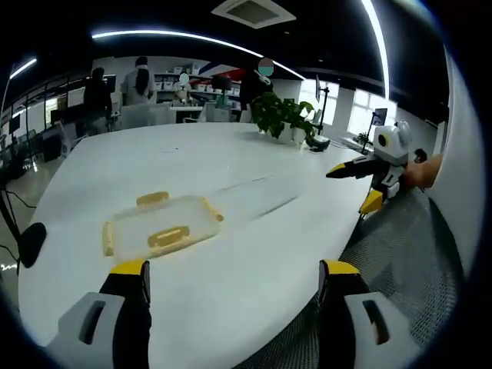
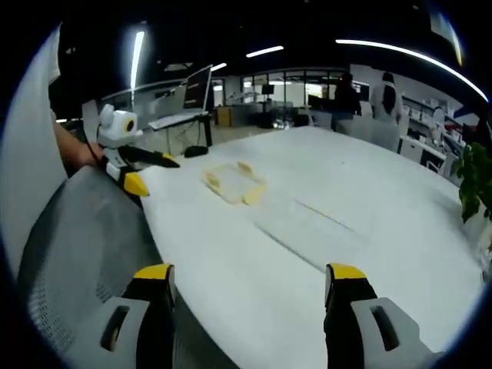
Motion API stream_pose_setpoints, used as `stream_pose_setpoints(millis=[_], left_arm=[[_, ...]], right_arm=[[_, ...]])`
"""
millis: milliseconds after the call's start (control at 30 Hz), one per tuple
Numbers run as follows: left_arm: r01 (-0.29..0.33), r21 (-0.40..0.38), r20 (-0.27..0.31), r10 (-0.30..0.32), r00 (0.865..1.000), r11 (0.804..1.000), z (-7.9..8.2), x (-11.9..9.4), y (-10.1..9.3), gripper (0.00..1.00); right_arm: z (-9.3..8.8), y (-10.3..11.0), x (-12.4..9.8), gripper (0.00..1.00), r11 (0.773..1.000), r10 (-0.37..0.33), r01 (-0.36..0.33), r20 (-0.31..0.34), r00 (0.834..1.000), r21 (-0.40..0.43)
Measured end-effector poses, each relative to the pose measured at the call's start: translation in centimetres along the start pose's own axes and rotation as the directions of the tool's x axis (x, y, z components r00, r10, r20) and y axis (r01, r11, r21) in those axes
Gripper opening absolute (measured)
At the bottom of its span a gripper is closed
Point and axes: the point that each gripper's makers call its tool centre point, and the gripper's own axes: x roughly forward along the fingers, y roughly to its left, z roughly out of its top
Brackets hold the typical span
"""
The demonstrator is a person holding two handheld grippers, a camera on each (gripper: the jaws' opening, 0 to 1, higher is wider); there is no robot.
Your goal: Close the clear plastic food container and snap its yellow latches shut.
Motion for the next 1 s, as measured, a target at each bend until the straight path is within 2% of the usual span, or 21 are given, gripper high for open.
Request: stream_pose_setpoints(millis=[1000], left_arm=[[-0.004,0.011,0.002,0.004,1.000,1.000,0.10,-0.16,0.13,0.89]], right_arm=[[0.05,-0.05,0.05,0.80,1.000,-0.011,0.011,-0.006,1.000,-0.020]])
